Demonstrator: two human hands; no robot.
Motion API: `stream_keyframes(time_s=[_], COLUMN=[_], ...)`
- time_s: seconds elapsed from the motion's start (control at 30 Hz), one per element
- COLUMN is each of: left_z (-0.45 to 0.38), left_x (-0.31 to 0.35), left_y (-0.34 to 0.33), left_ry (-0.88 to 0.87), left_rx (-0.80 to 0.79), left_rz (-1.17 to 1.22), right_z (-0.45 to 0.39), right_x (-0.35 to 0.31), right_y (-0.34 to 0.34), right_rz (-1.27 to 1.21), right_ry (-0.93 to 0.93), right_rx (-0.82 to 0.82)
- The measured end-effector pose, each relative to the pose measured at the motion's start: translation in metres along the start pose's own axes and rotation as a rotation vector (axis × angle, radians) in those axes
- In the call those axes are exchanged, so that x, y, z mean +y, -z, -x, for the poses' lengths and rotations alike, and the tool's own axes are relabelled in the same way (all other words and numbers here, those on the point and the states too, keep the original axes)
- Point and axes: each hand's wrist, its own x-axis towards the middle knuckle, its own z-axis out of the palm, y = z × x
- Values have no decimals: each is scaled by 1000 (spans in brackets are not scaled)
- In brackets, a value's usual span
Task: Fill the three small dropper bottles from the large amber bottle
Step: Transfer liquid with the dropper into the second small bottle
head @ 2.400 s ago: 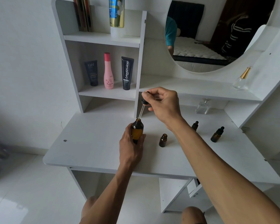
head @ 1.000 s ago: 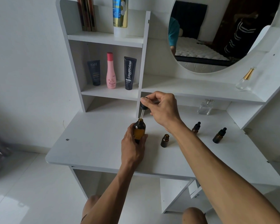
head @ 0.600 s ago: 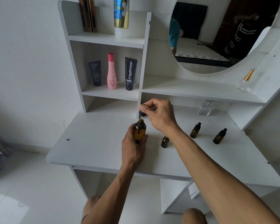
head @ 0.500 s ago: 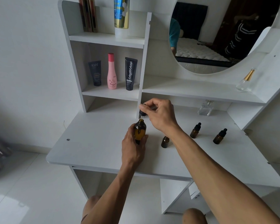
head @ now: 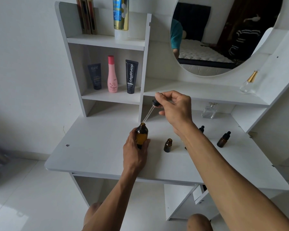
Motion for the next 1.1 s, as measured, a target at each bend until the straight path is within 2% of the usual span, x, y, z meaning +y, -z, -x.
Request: stream_keyframes(time_s=[0.4,1.1], left_z=[-1,1], left_x=[0,3], left_y=[0,2], left_ry=[1,-8], left_rx=[3,3], left_rz=[3,16], right_z=[-5,-1], right_x=[5,1], right_y=[49,-1], right_rz=[-395,-155], right_ry=[-234,-36], right_rx=[178,19])
